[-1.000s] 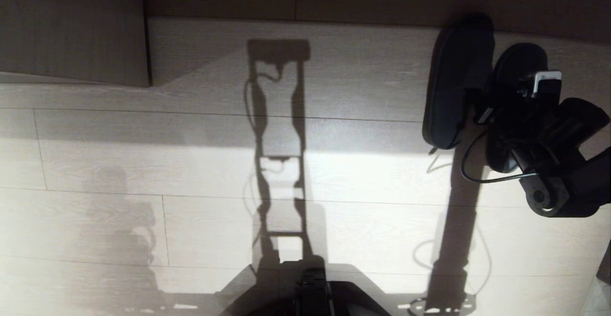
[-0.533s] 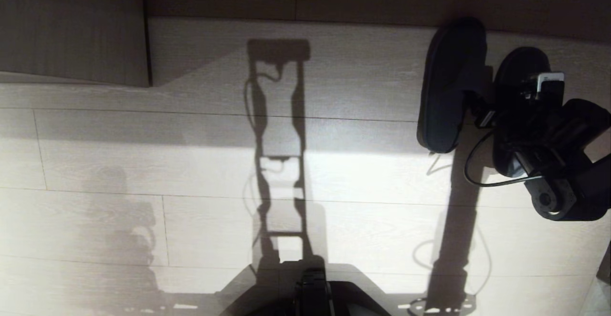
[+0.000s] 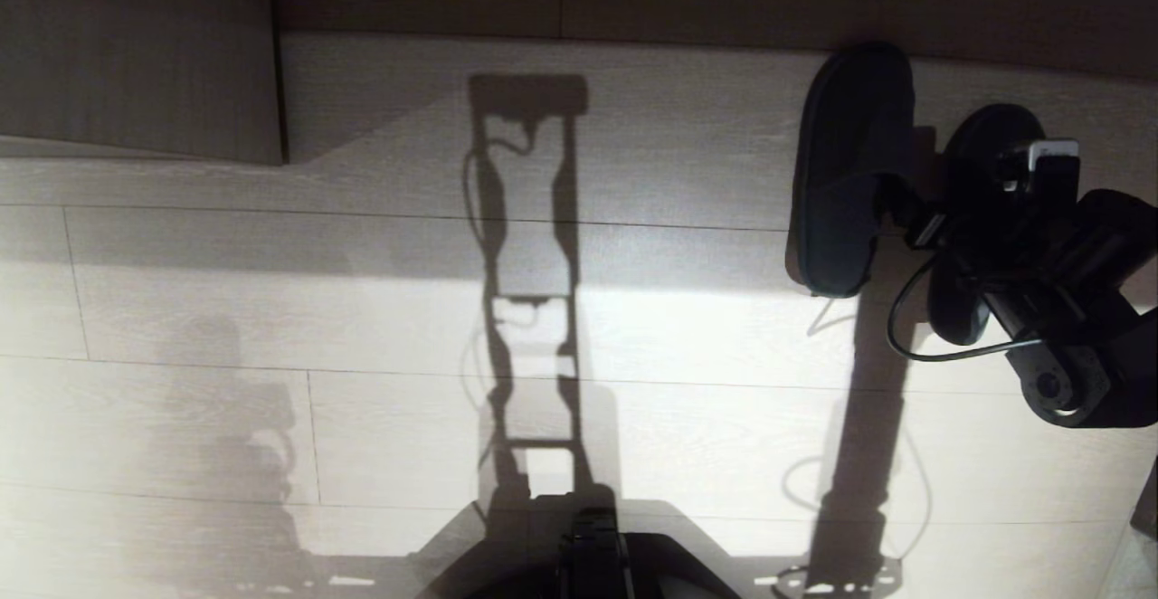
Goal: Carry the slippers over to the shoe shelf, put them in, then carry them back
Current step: Place the slippers on the floor
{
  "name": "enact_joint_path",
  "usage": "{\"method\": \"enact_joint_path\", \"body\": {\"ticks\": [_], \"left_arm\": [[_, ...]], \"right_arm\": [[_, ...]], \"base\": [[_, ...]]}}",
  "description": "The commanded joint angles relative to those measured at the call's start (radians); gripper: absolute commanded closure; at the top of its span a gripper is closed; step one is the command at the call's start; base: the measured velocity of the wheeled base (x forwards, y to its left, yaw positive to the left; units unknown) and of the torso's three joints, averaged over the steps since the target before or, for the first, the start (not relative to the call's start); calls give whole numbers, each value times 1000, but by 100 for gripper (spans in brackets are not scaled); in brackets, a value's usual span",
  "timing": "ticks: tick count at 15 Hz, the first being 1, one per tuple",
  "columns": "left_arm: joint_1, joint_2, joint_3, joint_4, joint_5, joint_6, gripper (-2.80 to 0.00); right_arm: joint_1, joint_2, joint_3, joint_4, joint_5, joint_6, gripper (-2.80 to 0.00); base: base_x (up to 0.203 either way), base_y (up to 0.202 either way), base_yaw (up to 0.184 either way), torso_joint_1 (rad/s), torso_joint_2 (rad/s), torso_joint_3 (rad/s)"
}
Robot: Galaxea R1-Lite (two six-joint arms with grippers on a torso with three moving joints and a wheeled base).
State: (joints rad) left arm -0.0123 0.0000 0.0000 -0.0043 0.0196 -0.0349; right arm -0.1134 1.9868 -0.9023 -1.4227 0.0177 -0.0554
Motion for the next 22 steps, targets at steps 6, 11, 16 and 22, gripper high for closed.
{"method": "enact_joint_path", "body": {"ticks": [6, 11, 16, 22], "left_arm": [[0, 0, 0, 0, 0, 0, 0], [0, 0, 0, 0, 0, 0, 0], [0, 0, 0, 0, 0, 0, 0], [0, 0, 0, 0, 0, 0, 0]], "right_arm": [[8, -14, 32, 3, 28, 10, -280], [7, -87, 128, 22, 37, 22, -280], [5, -108, 140, 14, 42, 76, -280], [-1, -93, 142, 19, 74, 74, -280]], "base": [[0, 0, 0, 0, 0, 0], [0, 0, 0, 0, 0, 0], [0, 0, 0, 0, 0, 0], [0, 0, 0, 0, 0, 0]]}}
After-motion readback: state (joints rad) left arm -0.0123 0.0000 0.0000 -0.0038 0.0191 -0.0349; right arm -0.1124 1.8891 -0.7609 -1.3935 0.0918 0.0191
